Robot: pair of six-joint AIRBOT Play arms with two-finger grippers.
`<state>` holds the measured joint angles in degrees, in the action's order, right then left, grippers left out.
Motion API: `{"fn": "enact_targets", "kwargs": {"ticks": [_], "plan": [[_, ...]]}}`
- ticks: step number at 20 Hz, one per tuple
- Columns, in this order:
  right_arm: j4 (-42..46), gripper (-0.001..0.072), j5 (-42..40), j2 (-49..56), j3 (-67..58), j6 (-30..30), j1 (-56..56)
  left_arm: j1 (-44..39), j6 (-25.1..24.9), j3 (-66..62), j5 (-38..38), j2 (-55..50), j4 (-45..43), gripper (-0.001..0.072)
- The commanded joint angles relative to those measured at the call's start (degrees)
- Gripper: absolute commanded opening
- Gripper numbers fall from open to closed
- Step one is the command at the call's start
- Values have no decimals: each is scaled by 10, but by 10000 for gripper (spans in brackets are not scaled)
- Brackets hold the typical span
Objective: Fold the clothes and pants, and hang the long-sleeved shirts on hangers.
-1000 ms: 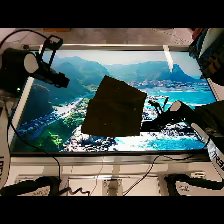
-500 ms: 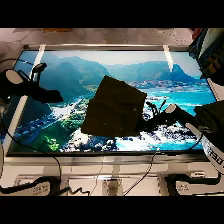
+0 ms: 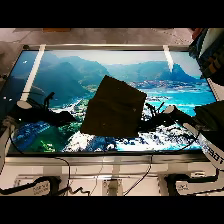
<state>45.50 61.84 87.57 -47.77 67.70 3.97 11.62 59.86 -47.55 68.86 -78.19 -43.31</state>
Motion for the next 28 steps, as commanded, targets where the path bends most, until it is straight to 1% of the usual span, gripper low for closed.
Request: {"fn": "enact_targets", "kwargs": {"ticks": [1,4,7,9,10,11,12,13,16,19,22,24,26,28], "plan": [[-7,28,0,0,0,-1,0,-3,-39,76,-41,-7,53,569],[-7,28,0,0,0,-1,0,-47,-51,83,-49,-29,55,568],[-7,28,11,-1,0,-1,0,-111,-50,83,-113,-52,62,567],[-7,28,24,-1,-3,-5,0,-137,-50,83,-146,-62,83,563],[-7,28,33,-1,-8,-13,0,-139,-50,81,-158,-61,87,505],[-8,28,42,-1,-16,-16,0,-136,-50,76,-161,-61,91,320],[-8,28,46,-5,-24,-21,0,-128,-50,67,-162,-61,91,120],[-9,28,46,-14,-32,-29,0,-117,-50,56,-158,-61,92,18],[-10,28,46,-61,-67,-29,0,-88,-48,11,-124,-42,104,16],[-40,28,46,-134,-106,-30,0,-78,-49,-45,-126,33,103,14],[-126,28,46,-221,-137,-31,0,-79,-51,-97,-152,162,103,14],[-179,28,45,-284,-156,-31,0,-79,-50,-122,-177,266,89,14],[-204,28,41,-348,-175,-31,2,-79,-50,-131,-225,376,54,15],[-220,28,23,-410,-179,-18,13,-79,-47,-131,-263,480,-12,14]]}}
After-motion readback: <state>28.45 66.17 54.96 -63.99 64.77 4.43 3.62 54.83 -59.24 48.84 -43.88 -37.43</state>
